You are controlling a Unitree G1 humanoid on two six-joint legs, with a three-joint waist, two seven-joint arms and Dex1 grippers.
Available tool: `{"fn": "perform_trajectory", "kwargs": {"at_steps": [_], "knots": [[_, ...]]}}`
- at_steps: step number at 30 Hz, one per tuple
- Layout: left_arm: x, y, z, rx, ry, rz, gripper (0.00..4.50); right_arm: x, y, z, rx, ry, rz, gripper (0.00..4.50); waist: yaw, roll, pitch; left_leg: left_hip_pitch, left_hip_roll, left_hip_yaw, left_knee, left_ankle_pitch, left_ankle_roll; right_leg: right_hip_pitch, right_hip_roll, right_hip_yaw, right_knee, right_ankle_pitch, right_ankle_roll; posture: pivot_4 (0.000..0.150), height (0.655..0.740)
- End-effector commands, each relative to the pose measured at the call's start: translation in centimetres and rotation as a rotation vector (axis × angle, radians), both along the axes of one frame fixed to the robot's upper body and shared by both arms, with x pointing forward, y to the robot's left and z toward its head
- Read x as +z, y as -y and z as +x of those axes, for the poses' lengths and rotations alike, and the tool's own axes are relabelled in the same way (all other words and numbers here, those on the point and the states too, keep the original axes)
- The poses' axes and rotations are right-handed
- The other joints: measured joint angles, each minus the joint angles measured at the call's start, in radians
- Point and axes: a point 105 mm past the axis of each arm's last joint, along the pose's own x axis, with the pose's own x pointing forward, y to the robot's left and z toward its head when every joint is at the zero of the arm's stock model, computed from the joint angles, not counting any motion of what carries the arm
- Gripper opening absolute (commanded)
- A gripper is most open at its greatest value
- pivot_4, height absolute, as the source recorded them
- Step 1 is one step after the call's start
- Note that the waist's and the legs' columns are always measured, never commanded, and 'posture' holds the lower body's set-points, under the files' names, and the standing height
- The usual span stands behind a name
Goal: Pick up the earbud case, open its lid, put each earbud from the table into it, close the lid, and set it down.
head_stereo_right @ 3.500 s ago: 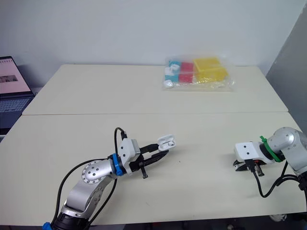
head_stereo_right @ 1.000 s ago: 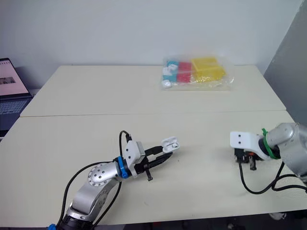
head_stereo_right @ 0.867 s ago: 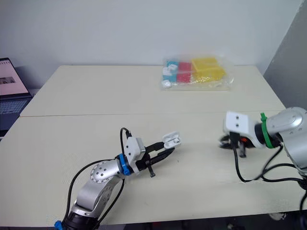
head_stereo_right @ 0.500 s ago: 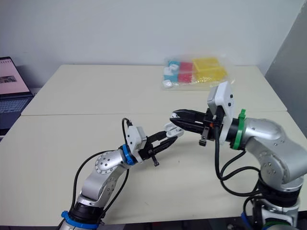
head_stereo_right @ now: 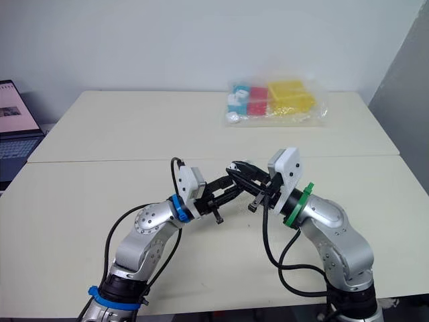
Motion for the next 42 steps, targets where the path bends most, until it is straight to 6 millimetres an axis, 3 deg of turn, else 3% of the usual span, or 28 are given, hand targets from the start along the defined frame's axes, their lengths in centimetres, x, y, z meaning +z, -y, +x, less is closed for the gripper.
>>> {"fn": "perform_trajectory", "kwargs": {"at_steps": [1,32,33,40,42], "knots": [[1.6,0.1,-0.2,-0.015,0.045,-0.032,0.79,0.4,0.2,-0.1,-0.015,0.051,0.009,0.41,0.0,0.0,0.0,0.0,0.0,0.0,0.0,0.0,0.0,0.0,0.0,0.0,0.0,0.0,0.0,0.15,0.74],[2.2,-0.2,-0.3,-0.011,0.058,-0.035,0.79,-1.8,-0.1,0.2,-0.036,-0.04,0.031,0.41,0.0,0.0,0.0,0.0,0.0,0.0,0.0,0.0,0.0,0.0,0.0,0.0,0.0,0.0,0.0,0.15,0.74],[2.2,-0.2,-0.3,-0.012,0.058,-0.034,0.79,-1.7,0.0,0.2,-0.042,-0.034,0.031,1.13,0.0,0.0,0.0,0.0,0.0,0.0,0.0,0.0,0.0,0.0,0.0,0.0,0.0,0.0,0.0,0.15,0.74],[2.0,-0.2,-0.4,-0.012,0.053,-0.03,0.79,-1.0,0.2,0.3,-0.065,0.006,0.009,3.53,0.0,0.0,0.0,0.0,0.0,0.0,0.0,0.0,0.0,0.0,0.0,0.0,-0.001,0.0,0.0,0.15,0.74],[2.0,-0.2,-0.4,-0.011,0.052,-0.03,0.79,-0.7,0.2,0.2,-0.073,0.012,0.011,3.54,0.0,0.0,0.0,0.0,0.0,0.0,0.0,0.0,0.0,0.0,0.0,0.0,-0.001,0.0,0.0,0.15,0.74]]}}
